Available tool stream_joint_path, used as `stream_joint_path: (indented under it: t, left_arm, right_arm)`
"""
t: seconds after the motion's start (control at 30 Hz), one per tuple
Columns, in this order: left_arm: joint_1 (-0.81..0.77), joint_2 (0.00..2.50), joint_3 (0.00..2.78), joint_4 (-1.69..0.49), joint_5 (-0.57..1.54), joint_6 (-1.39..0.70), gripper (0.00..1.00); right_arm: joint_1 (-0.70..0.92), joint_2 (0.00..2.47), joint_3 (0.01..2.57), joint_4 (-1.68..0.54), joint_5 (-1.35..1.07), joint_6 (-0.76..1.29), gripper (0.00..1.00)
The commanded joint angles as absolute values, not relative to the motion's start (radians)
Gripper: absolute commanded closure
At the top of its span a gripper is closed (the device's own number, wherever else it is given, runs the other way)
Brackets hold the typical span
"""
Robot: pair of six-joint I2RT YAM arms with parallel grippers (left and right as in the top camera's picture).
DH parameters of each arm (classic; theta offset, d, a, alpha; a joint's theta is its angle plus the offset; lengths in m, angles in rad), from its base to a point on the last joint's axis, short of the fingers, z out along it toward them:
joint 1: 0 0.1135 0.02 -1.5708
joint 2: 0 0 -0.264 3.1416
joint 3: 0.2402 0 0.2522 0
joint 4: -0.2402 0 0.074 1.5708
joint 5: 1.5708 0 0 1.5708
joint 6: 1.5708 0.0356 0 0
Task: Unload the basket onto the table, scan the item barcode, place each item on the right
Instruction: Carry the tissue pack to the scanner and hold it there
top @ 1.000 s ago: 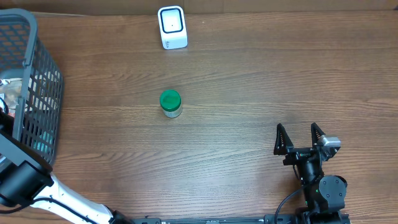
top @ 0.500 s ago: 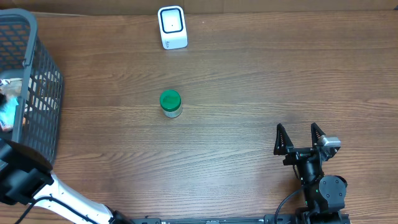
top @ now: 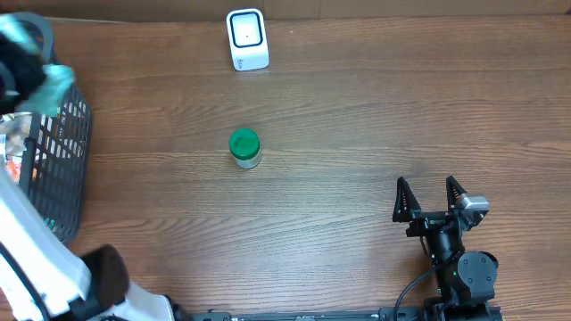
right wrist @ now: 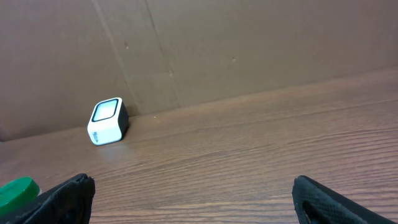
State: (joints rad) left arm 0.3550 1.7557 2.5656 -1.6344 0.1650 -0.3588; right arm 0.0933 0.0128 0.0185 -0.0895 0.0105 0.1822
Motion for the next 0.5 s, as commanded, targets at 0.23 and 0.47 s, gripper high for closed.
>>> stream_joint_path:
  t: [0.23, 0.47]
  left_arm:
    - [-0.162, 1.853, 2.472, -1.658, 0.020, -0.362, 0.66]
    - [-0.398, 2.043, 2.370, -1.567, 0.012, -0.421, 0.65]
  right_arm:
    - [0.097, 0.003, 0.008, -0.084, 0.013, 0.174, 0.00]
    - [0.097, 0.003, 0.008, -0.084, 0.013, 0.174, 0.00]
